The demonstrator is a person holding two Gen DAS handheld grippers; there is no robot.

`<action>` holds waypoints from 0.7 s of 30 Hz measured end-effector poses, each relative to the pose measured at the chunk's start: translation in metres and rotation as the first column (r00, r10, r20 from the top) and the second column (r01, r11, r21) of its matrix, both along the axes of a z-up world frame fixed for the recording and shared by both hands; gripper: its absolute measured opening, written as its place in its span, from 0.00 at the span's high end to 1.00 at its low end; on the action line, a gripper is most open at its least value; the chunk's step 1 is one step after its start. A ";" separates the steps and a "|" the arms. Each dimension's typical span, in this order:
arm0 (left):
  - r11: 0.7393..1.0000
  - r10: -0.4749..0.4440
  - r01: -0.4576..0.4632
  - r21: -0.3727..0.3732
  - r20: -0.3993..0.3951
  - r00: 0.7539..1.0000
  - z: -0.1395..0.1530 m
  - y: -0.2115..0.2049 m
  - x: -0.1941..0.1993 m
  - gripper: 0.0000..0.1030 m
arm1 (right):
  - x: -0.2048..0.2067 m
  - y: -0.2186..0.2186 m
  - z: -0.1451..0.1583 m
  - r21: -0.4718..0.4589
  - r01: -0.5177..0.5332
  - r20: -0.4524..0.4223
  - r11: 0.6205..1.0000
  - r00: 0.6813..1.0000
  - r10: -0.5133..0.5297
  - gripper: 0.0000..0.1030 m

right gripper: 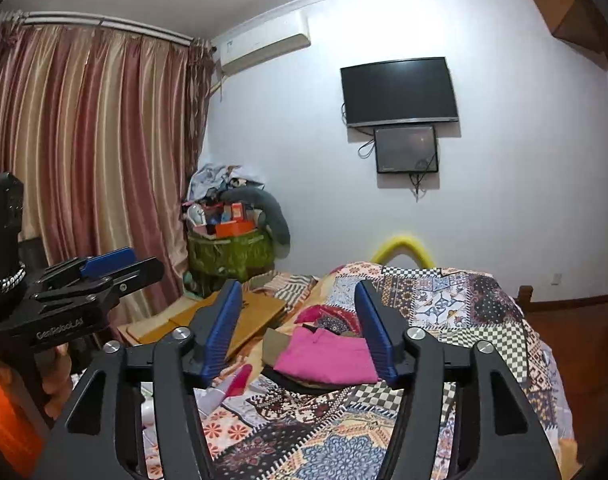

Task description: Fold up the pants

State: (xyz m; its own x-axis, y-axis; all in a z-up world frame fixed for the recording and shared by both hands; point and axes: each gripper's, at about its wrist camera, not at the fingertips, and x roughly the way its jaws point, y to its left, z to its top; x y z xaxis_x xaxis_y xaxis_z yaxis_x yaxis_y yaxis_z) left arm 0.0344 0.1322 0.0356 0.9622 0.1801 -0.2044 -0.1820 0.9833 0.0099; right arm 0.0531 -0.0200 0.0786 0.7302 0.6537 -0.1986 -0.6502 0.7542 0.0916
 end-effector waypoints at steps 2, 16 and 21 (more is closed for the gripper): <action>1.000 -0.002 0.002 -0.004 0.007 1.000 0.000 -0.002 -0.004 0.15 | 0.000 -0.003 -0.001 0.011 0.023 0.008 1.000 1.000 -0.023 0.32; 1.000 -0.002 0.002 -0.002 0.019 1.000 -0.006 -0.010 -0.019 0.00 | -0.015 -0.007 -0.002 0.013 0.095 0.018 0.995 0.995 -0.095 0.00; 1.000 -0.003 0.003 -0.009 0.017 1.000 -0.007 -0.008 -0.019 0.00 | -0.020 -0.009 -0.004 0.010 0.093 0.016 0.996 0.996 -0.093 0.00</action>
